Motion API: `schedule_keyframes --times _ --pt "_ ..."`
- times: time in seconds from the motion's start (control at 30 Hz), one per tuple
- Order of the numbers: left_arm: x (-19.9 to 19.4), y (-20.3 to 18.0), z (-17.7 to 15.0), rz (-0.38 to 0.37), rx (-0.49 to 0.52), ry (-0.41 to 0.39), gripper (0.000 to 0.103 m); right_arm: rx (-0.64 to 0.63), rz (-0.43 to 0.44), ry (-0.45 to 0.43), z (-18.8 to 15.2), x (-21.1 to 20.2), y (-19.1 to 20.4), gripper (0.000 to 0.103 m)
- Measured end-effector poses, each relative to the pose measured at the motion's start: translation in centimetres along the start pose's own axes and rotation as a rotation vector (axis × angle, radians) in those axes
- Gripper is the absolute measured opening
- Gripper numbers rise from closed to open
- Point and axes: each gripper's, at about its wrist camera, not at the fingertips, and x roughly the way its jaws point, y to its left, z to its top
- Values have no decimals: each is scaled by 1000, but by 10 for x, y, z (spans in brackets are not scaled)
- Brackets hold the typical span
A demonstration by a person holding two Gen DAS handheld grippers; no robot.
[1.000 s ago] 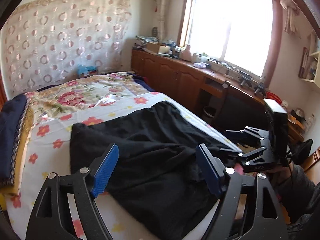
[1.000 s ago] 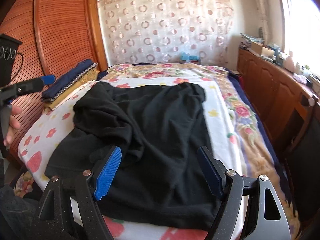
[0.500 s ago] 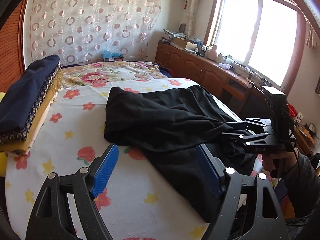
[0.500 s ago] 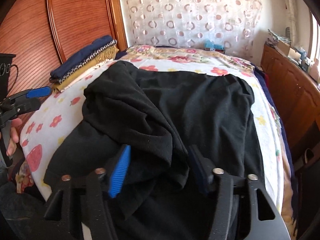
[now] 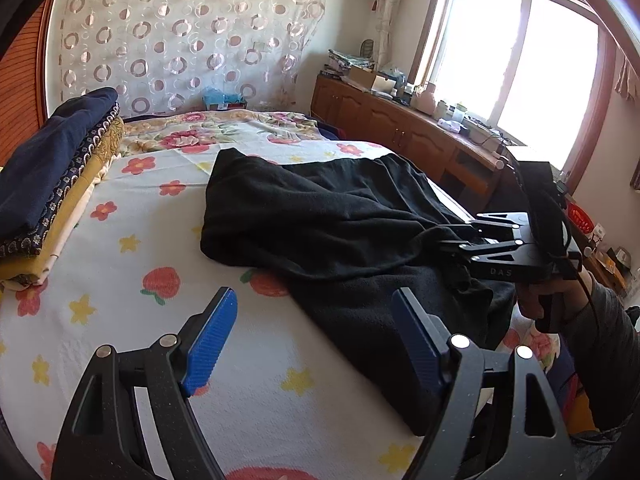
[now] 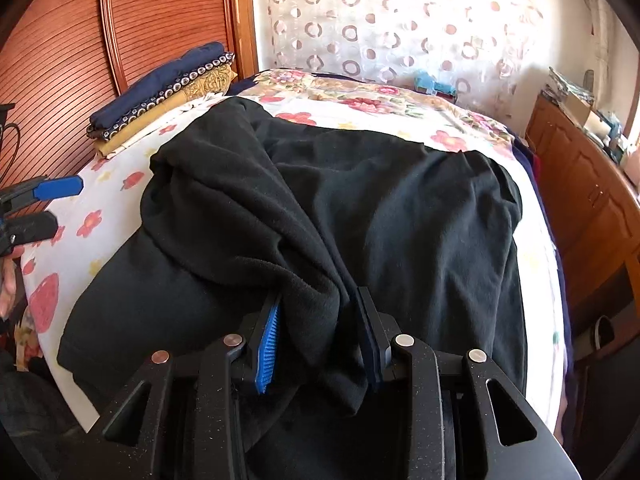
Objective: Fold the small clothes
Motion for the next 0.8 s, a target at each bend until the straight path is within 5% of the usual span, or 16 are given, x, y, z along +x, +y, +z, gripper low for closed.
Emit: schedule_keyframes --times 0.07,0.1,0.13,0.47,0.63,0.8 --pt "1 0 -2 -1 -1 4 80 -18 16 18 2 4 3 26" --pt "1 -1 -2 -1 0 5 80 -35 36 18 2 4 7 10" --pt "1 -1 -2 -1 0 5 80 -53 36 2 2 1 11 8" --pt "-6 -4 -1 1 0 -17 80 -42 95 -213 4 -76 28 6" --pt "-10 -9 0 -12 6 -29 80 -45 23 -277 -10 -110 23 6" --pt "-9 -16 2 -24 20 -35 80 21 -52 -237 -37 -119 -2 6"
